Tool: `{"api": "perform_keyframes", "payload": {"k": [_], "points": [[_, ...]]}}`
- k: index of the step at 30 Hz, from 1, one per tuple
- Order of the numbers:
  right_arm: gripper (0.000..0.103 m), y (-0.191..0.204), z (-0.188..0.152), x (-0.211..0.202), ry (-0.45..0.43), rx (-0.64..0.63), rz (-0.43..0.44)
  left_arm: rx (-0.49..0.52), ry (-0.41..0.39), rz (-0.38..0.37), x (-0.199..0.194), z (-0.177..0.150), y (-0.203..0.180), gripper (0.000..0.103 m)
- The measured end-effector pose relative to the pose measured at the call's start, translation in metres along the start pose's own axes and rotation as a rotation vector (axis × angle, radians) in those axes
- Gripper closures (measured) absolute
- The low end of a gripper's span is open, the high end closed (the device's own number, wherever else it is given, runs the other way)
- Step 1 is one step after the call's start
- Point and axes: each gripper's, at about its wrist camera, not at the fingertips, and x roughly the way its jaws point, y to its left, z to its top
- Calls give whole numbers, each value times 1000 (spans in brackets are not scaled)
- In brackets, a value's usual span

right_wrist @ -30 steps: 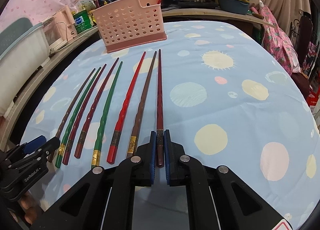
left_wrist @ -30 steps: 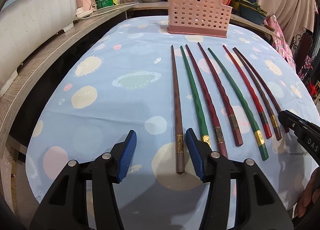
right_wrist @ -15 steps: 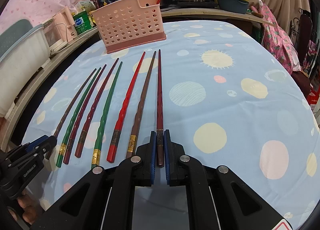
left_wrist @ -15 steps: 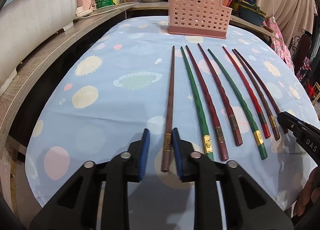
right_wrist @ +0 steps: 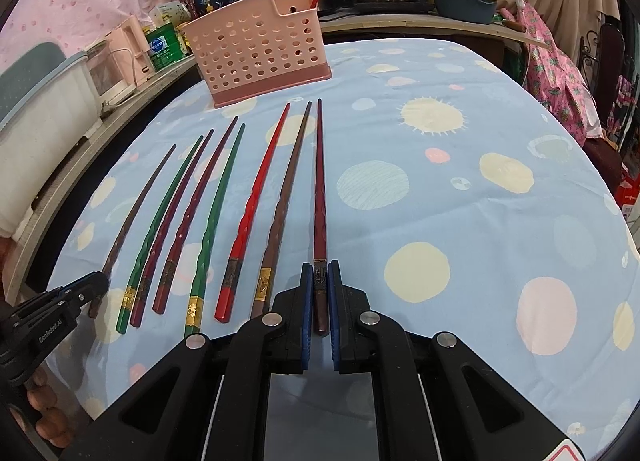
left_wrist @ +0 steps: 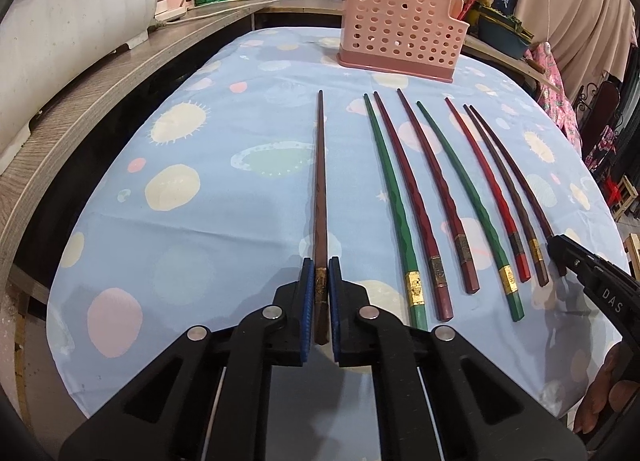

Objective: Organize utensils
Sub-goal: 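Close the right gripper on a dark brown chopstick while the left gripper closes on a brown chopstick, then lift both held chopsticks and carry them over the pink basket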

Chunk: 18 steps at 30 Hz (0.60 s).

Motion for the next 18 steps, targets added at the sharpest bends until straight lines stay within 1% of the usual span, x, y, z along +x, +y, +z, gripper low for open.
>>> {"api": "perform_keyframes", "payload": {"k": [5, 8, 18], "points": [[96, -4, 3, -7, -16, 12, 2, -9, -11, -10, -8, 8, 1, 96], [96, -6, 9, -18, -42, 22, 12, -16, -17, -18, -15, 14, 1, 96], [96, -7, 42, -56, -152, 37, 32, -41, -105, -40, -48, 50, 2, 96]]}}
